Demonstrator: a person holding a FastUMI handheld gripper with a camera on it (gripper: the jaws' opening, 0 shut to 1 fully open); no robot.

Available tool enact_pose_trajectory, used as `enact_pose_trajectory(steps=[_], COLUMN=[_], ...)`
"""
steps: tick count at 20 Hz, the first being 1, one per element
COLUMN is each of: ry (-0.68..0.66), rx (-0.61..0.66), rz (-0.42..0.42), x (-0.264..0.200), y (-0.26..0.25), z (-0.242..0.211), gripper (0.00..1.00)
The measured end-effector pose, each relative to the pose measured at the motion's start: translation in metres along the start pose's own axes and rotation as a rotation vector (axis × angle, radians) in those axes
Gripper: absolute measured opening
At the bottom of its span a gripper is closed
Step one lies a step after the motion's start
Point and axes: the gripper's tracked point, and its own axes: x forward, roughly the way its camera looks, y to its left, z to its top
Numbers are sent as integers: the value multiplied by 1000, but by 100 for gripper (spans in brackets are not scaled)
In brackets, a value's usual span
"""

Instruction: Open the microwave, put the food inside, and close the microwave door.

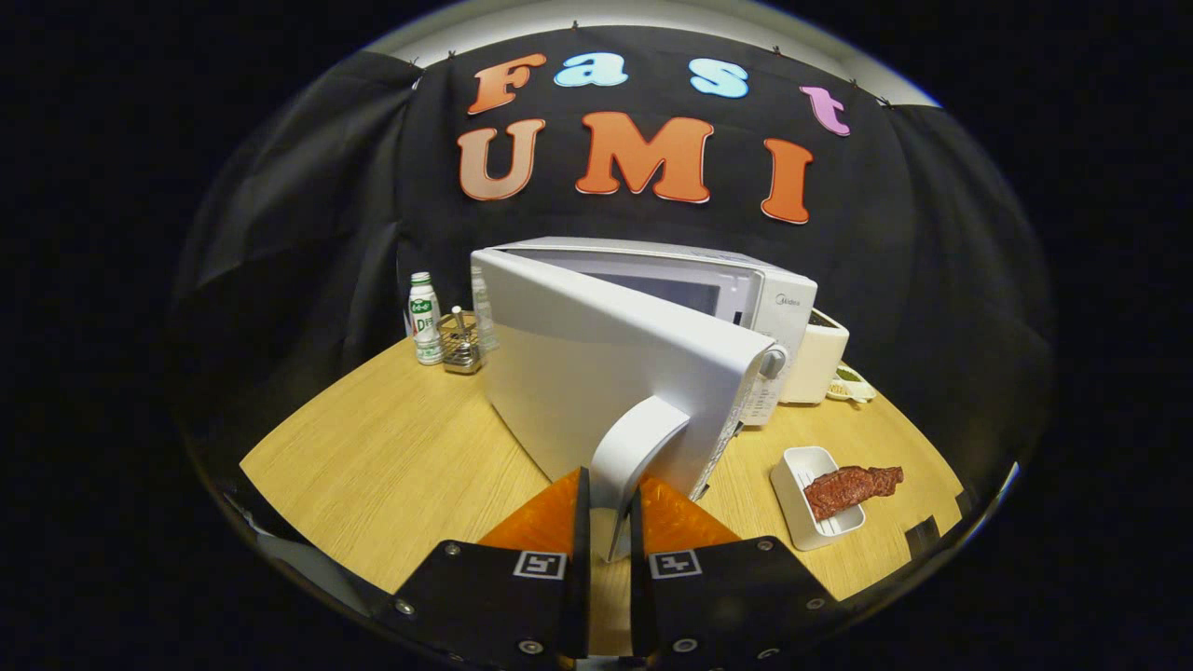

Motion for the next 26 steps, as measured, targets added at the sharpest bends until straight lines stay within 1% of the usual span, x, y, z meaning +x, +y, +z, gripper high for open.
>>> enact_pose_trajectory(steps=[3,8,10,12,13,15,16,17,20,23,25,26], ry=[-3,24,28,32,31,79,96,102,118,119,131,140], rx=[-36,-131,-152,-179,-194,-187,-174,-161,-96,-48,-31,-22], rz=[53,135,181,253,290,361,372,362,282,182,123,106], x=[-17,-36,-42,-53,-60,-77,-88,-94,-104,-93,-80,-74], y=[34,85,101,119,125,125,115,101,52,-4,-43,-60], z=[-4,-24,-26,-25,-24,-34,-36,-35,-28,-16,-15,-15], gripper=[18,18,18,18,18,18,20,20,22,26,34,41])
